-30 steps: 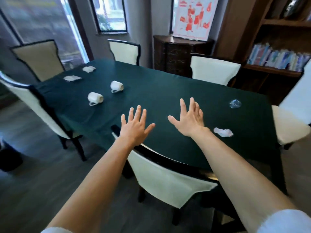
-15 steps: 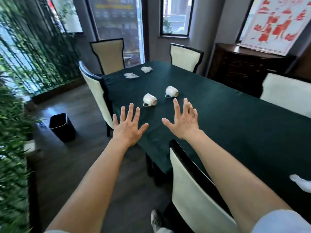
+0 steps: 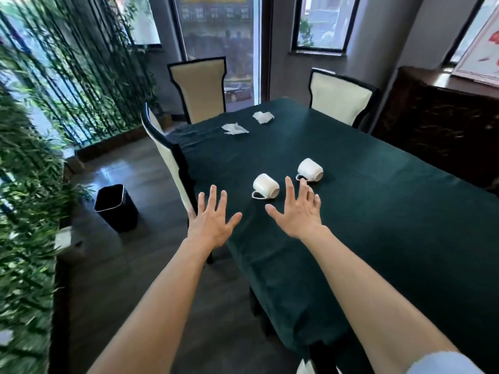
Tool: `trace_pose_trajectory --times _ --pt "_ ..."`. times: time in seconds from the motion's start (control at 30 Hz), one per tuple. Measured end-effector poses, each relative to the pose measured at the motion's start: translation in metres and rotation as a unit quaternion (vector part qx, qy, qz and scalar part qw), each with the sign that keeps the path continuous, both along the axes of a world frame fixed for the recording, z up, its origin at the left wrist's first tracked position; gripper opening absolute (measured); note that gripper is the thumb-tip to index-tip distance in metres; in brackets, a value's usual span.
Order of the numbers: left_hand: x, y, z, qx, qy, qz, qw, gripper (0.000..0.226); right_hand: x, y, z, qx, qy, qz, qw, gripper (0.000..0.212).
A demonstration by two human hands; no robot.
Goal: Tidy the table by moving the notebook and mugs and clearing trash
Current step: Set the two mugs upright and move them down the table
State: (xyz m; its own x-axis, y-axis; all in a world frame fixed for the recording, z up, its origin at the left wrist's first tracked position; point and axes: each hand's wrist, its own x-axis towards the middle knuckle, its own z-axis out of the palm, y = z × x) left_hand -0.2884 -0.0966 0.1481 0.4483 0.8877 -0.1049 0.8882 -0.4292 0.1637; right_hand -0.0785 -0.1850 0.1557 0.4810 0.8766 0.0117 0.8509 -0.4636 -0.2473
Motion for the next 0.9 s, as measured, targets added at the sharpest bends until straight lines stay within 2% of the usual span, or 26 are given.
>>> trace_pose_trajectory --times 0.27,0.53,0.73,0.9 --pt "0.037 0.069 -0.039 -0.087 -0.029 0.003 0.996 0.081 0.024 0.072 -0.037 -0.030 0.043 -0.008 0.999 0.095" --pt "0.068 0.171 -0.080 -0.184 -0.085 -0.022 0.979 0.076 0.031 0.153 -0.076 -0.031 0.079 -0.064 0.994 0.087" --pt "0.100 0.244 -0.103 -0.282 -0.129 -0.024 0.950 0.070 0.032 0.210 -0.090 -0.071 0.096 -0.118 0.986 0.082" --pt "0.128 0.282 -0.122 -0.402 -0.178 0.024 0.898 0.060 0.035 0.251 -0.101 -0.102 0.098 -0.169 0.975 0.075"
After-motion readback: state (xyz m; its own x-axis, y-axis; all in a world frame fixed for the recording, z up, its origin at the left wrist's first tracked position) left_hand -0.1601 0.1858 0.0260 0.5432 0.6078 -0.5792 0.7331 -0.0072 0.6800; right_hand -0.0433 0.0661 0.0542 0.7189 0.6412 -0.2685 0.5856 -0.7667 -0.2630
